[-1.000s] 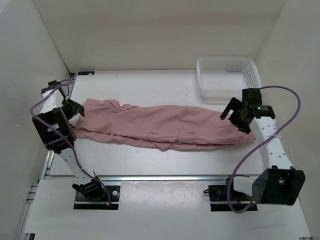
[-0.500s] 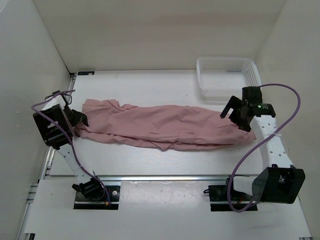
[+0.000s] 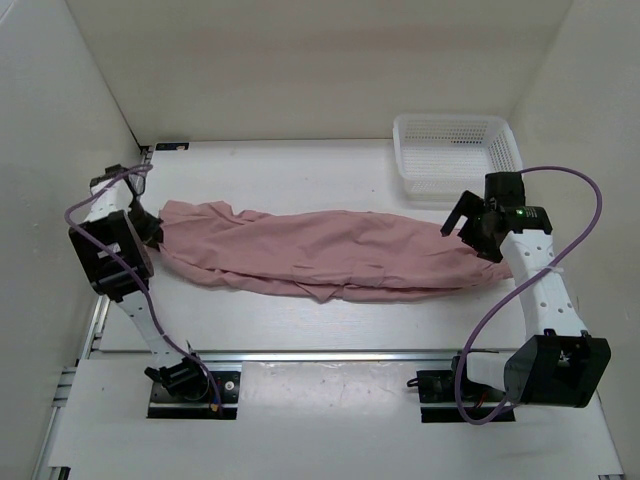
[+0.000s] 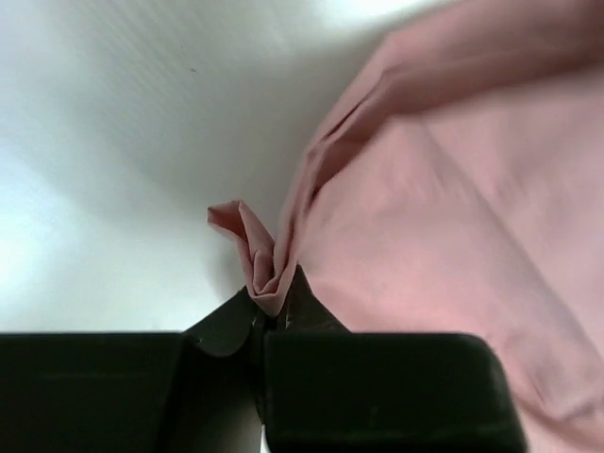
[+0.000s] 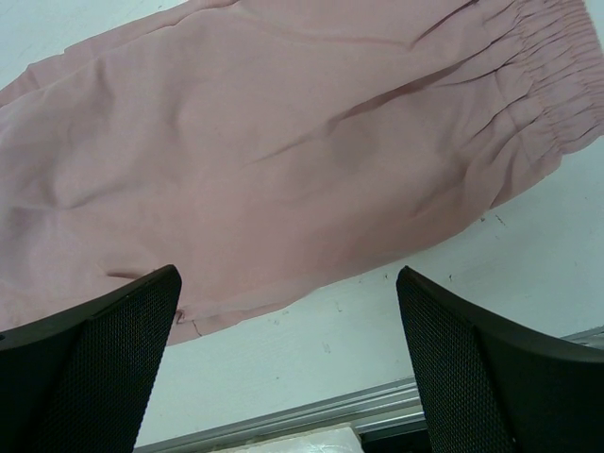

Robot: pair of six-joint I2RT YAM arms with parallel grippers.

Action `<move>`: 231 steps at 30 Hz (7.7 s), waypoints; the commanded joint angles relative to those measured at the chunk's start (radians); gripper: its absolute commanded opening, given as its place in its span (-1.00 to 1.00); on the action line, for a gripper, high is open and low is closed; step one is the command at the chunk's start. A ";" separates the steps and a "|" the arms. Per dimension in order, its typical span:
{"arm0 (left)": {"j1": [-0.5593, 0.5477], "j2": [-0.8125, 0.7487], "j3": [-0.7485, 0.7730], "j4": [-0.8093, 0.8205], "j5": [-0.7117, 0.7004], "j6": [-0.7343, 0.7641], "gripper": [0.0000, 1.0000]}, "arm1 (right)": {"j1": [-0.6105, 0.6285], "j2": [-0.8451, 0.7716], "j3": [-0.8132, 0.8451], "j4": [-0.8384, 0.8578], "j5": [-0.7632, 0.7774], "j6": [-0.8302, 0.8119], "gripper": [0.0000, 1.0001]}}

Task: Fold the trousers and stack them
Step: Fold the trousers

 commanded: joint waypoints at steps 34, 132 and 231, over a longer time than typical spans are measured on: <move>-1.228 0.108 0.519 -0.278 -0.187 0.033 0.95 | -0.014 -0.159 -0.114 0.016 -0.039 0.024 1.00; -0.648 -0.197 -0.149 0.113 0.287 0.157 0.98 | -0.023 -0.211 -0.114 -0.012 0.007 0.006 1.00; -0.863 -0.427 -0.291 0.034 0.040 -0.046 -0.79 | 0.319 0.544 0.160 0.197 -0.105 0.024 -0.63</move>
